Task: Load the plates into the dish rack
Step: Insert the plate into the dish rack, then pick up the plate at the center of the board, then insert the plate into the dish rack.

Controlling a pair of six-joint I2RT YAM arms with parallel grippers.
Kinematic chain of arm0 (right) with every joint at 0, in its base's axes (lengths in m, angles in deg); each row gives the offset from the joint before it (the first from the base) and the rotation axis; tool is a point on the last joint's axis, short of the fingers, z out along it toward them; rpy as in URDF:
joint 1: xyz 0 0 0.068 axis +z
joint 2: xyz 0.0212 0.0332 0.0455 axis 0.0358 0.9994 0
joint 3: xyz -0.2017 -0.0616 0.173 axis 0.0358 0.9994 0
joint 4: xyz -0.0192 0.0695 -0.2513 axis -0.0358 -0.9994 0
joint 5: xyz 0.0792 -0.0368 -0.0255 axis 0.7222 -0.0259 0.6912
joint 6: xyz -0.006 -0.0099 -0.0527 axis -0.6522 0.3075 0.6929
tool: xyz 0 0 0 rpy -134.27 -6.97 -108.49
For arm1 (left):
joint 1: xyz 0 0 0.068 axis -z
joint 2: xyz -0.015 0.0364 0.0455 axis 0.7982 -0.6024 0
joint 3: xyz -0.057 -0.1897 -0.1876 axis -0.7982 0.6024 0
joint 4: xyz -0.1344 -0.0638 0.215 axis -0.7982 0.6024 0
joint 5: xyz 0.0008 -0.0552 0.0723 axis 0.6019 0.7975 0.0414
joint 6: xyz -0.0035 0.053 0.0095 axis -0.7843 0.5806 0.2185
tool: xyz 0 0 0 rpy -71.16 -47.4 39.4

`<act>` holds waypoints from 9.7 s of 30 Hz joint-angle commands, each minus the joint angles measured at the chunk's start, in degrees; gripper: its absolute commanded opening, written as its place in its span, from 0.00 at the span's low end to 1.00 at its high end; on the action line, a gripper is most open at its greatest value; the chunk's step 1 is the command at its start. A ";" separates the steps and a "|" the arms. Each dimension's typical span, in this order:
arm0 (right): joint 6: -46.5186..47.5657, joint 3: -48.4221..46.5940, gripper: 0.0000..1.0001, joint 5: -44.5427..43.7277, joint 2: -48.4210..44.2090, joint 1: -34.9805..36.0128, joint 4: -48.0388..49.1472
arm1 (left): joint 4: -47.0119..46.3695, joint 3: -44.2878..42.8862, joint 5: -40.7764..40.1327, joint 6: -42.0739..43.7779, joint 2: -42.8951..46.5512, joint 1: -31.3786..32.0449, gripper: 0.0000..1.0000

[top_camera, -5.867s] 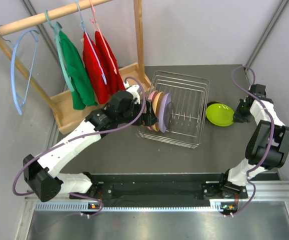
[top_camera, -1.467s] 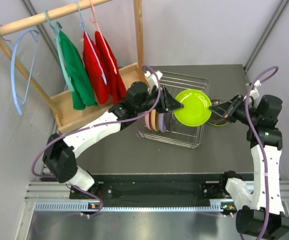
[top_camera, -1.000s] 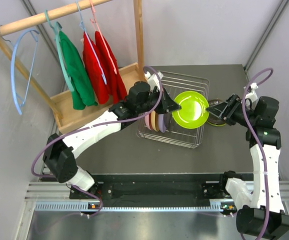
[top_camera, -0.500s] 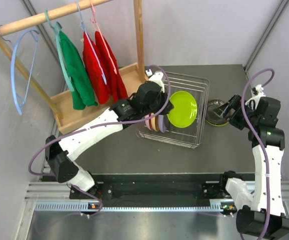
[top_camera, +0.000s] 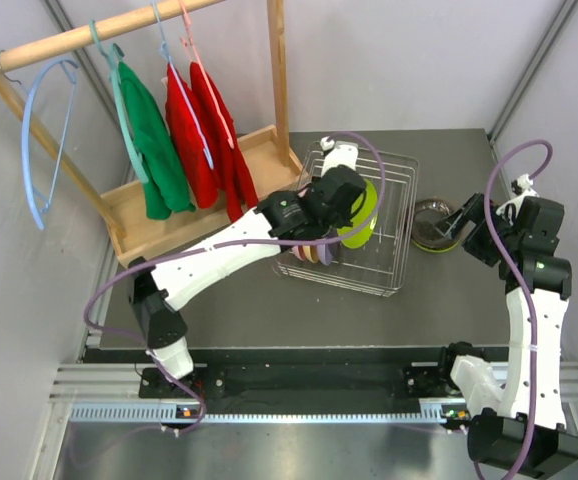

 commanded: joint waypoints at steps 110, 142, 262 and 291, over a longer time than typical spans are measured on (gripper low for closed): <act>8.41 -17.15 0.29 -9.27 56.98 -5.19 12.69 | -12.94 26.18 31.36 -3.42 27.90 -13.24 0.97; 1.03 -9.24 0.00 -13.23 26.41 -5.19 8.20 | -14.96 25.66 33.04 -5.79 27.02 -13.41 0.99; -0.47 2.80 0.83 -3.56 0.55 1.23 -0.15 | -0.19 -7.74 -11.53 -1.75 -17.98 2.41 0.00; -9.17 5.53 0.83 -9.88 18.12 -3.96 14.26 | -3.79 -4.15 0.42 -0.88 -0.69 2.49 0.64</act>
